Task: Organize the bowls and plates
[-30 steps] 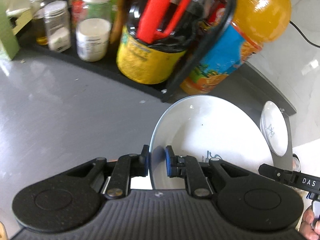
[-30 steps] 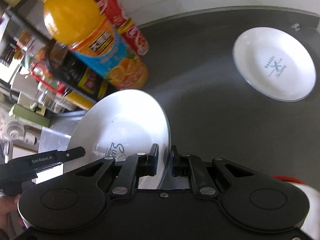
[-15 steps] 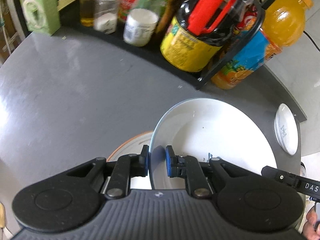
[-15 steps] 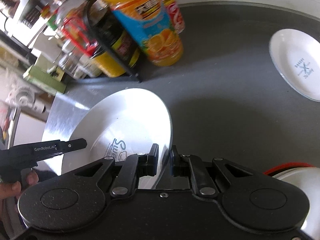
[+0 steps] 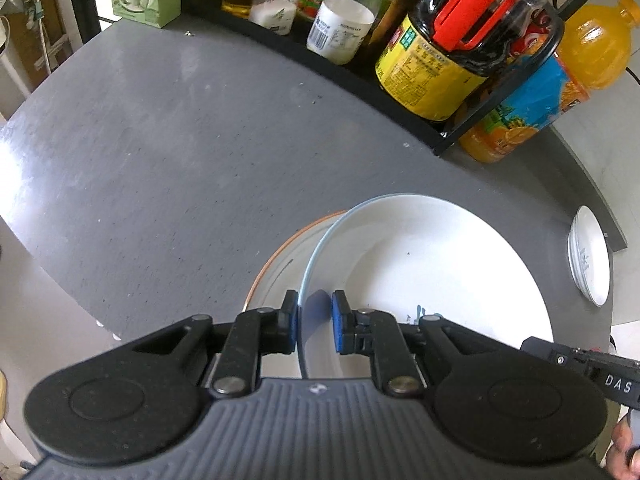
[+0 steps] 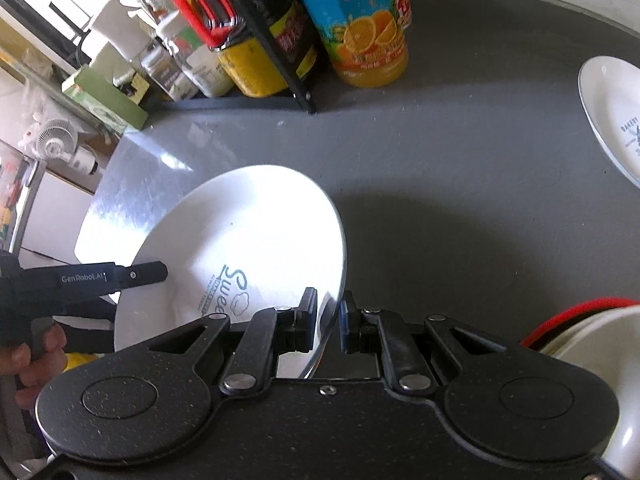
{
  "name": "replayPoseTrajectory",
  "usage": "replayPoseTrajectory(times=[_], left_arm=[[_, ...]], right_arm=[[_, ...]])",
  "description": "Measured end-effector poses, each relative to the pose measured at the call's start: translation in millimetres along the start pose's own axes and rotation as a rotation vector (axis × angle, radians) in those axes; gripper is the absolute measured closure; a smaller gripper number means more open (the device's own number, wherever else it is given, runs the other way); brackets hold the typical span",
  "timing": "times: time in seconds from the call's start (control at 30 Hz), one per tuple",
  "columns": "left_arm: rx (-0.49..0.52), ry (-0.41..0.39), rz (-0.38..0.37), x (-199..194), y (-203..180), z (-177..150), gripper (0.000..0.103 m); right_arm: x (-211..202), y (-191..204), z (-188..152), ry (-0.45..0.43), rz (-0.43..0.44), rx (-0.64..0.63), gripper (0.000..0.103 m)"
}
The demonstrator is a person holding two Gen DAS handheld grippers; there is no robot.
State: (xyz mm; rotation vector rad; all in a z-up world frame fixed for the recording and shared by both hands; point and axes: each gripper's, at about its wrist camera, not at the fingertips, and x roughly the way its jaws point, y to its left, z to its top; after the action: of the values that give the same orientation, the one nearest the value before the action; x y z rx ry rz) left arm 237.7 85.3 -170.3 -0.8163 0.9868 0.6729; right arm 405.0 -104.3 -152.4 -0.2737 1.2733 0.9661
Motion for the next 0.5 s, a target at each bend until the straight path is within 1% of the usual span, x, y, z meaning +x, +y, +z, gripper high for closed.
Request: replayPoseTrajectory(times=[0.3, 0.5], left_arm=[[0.040, 0.045, 0.008, 10, 10, -4, 0.086], [0.087, 0.076, -0.015, 17, 13, -4, 0.086]], right_arm=[[8, 14, -15, 0.014, -0.057, 0.012, 0.091], [15, 21, -24, 0.017, -0.112, 0.022, 0.091]])
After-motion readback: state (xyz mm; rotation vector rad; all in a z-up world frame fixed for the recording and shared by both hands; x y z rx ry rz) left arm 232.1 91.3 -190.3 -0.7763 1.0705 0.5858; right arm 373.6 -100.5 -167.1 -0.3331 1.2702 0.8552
